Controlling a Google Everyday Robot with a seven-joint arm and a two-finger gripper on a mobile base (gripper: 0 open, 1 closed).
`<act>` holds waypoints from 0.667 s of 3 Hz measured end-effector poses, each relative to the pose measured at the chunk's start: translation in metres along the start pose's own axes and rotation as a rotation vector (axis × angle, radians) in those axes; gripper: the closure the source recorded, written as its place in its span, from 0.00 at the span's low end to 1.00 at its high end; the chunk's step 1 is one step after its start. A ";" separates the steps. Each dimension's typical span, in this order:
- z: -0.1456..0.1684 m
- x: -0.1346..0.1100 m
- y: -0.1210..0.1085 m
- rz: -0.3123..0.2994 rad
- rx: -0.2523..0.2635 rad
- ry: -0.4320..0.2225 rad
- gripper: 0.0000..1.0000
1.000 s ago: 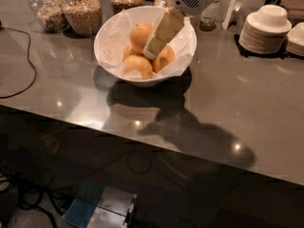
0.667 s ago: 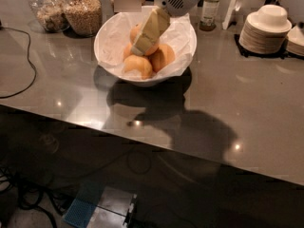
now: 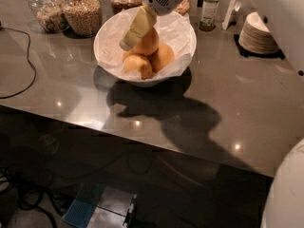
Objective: Pick orange from white bowl
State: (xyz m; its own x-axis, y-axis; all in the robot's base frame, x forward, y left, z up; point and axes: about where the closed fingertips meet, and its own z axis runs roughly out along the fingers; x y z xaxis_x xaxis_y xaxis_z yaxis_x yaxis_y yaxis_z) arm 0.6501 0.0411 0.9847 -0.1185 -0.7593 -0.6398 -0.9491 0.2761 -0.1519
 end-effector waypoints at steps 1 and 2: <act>0.013 0.004 -0.015 0.046 0.009 -0.053 0.00; 0.029 0.009 -0.035 0.092 0.002 -0.117 0.00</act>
Offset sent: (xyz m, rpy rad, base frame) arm 0.0717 -0.0052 -0.0317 0.2329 0.0306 -0.0890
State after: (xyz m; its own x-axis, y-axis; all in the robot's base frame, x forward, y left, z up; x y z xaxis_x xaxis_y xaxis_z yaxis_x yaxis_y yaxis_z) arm 0.6909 0.0419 0.9626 -0.1704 -0.6568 -0.7346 -0.9350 0.3431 -0.0900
